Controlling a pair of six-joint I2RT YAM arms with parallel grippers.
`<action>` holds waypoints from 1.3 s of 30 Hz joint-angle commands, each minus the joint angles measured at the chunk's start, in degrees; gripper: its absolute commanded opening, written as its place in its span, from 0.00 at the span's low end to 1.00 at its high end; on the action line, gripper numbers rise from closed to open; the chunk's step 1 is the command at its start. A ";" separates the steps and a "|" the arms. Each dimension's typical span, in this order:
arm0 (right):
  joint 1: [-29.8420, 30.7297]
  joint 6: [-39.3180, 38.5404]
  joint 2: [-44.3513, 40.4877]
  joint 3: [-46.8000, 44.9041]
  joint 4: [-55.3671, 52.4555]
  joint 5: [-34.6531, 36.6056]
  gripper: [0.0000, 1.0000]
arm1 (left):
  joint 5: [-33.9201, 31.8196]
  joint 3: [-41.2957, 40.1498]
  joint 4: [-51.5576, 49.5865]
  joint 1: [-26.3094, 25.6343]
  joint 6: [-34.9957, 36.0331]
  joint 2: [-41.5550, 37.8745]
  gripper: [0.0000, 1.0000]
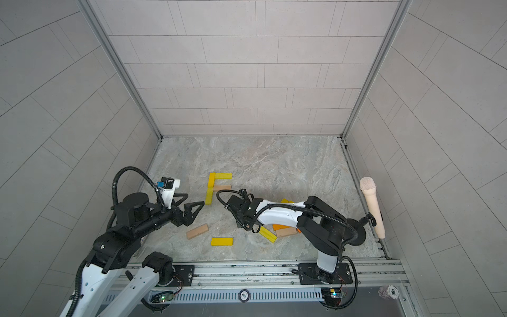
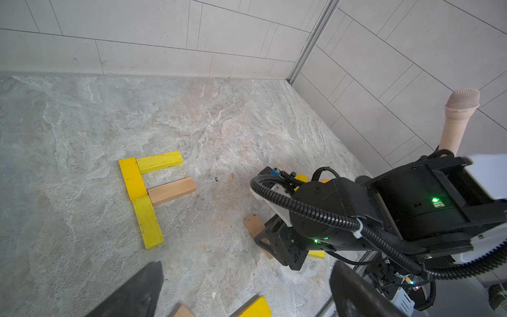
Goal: Assemble the number 8 with building blocks
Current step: Pick up the building block from the center of the board.
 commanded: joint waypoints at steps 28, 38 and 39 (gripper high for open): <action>-4.23 3.79 1.93 5.97 -4.90 2.35 0.27 | 3.09 -1.10 -0.06 -0.06 0.14 -0.35 1.00; -8.92 0.93 5.93 11.83 -4.93 -1.07 0.27 | 2.33 -1.07 -0.44 0.02 0.20 -0.22 1.00; -9.29 0.74 6.47 12.63 -5.15 -1.08 0.27 | 2.39 -1.05 -0.51 0.02 0.23 0.16 1.00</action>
